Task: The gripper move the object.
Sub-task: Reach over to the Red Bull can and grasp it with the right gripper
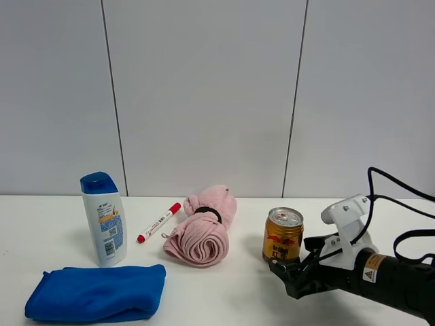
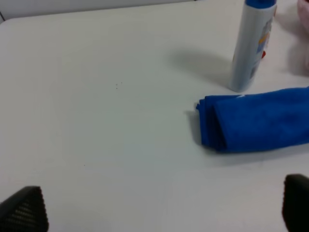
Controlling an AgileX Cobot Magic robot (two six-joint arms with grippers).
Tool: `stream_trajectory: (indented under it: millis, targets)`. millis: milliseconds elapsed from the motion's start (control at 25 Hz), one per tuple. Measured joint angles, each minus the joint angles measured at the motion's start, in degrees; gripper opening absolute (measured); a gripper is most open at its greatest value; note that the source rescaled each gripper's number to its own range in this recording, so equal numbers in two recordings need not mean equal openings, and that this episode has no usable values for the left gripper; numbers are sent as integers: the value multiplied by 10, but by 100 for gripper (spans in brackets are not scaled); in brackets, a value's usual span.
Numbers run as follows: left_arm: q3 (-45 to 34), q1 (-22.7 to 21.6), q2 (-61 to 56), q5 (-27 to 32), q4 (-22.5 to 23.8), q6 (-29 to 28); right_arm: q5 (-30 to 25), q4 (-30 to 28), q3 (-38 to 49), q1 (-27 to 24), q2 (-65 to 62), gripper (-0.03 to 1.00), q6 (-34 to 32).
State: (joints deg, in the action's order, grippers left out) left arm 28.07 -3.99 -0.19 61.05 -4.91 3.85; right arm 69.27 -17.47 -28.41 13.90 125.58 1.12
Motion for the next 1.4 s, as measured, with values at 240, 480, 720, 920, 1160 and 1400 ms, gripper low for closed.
stream_trajectory:
  millis: [240, 480, 720, 920, 1160, 1400]
  targets:
    - [0, 0, 0, 0, 0, 0, 0, -4, -22, 0, 0, 58, -11]
    - [0, 0, 0, 0, 0, 0, 0, -9, -25, 0, 0, 58, -11]
    - [0, 0, 0, 0, 0, 0, 0, -17, -53, 0, 0, 58, -11]
    - [0, 0, 0, 0, 0, 0, 0, -29, -79, 0, 0, 58, -11]
    - [0, 0, 0, 0, 0, 0, -6, -42, -93, 0, 0, 58, -11]
    - [0, 0, 0, 0, 0, 0, -18, -55, -93, 0, 9, 58, -29]
